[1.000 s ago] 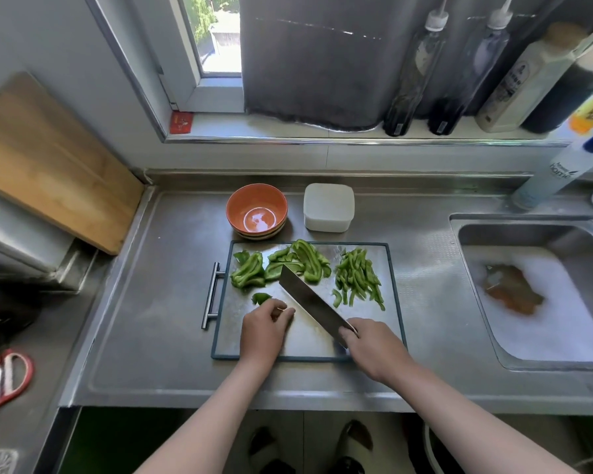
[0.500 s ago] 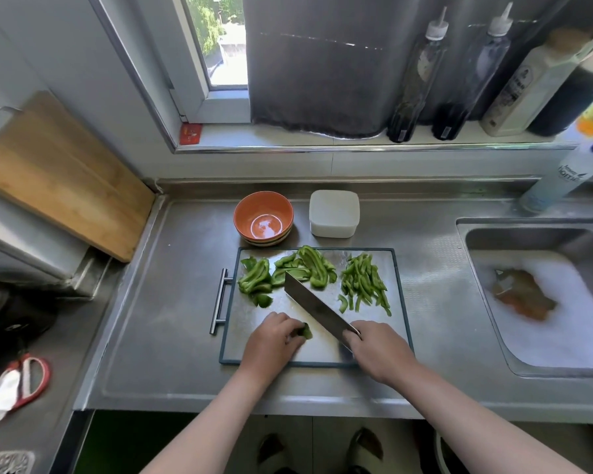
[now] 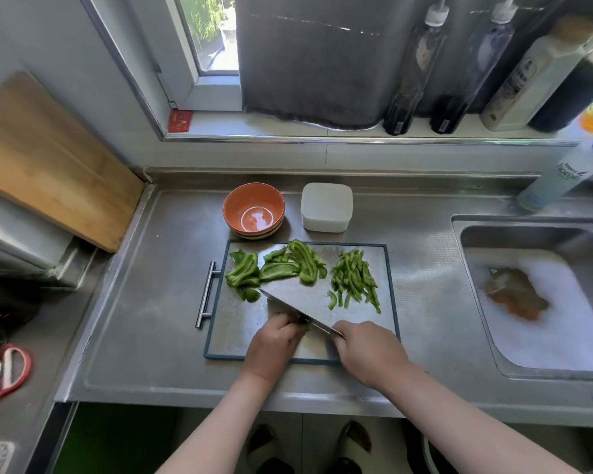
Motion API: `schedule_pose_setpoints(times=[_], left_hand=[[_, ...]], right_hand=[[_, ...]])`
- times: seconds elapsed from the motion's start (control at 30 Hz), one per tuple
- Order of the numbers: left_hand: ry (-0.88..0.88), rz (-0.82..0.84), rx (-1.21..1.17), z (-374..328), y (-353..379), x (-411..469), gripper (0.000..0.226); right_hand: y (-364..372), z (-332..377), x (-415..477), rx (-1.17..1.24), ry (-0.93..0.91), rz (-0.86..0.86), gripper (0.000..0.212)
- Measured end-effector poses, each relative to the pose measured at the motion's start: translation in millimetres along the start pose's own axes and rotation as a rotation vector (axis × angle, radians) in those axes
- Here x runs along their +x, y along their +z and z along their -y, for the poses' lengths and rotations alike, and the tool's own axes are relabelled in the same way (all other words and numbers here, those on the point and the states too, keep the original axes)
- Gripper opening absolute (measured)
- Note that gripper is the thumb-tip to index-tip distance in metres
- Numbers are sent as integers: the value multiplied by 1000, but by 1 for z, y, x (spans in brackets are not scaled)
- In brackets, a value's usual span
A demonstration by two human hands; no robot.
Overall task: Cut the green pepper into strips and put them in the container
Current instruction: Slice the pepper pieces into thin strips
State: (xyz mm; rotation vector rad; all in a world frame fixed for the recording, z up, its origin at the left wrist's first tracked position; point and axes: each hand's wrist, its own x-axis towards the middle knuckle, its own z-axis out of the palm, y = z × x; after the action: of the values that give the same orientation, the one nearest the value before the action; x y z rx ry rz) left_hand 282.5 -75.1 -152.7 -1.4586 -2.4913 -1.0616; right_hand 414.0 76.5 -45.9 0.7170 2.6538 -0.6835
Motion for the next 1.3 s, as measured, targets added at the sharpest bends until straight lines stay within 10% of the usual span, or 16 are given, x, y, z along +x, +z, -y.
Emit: schedule_pose_setpoints(times=[1.3], left_hand=[[-75, -109, -11, -7, 14, -4, 24]], right_hand=[[6, 20, -12, -194, 16, 72, 16]])
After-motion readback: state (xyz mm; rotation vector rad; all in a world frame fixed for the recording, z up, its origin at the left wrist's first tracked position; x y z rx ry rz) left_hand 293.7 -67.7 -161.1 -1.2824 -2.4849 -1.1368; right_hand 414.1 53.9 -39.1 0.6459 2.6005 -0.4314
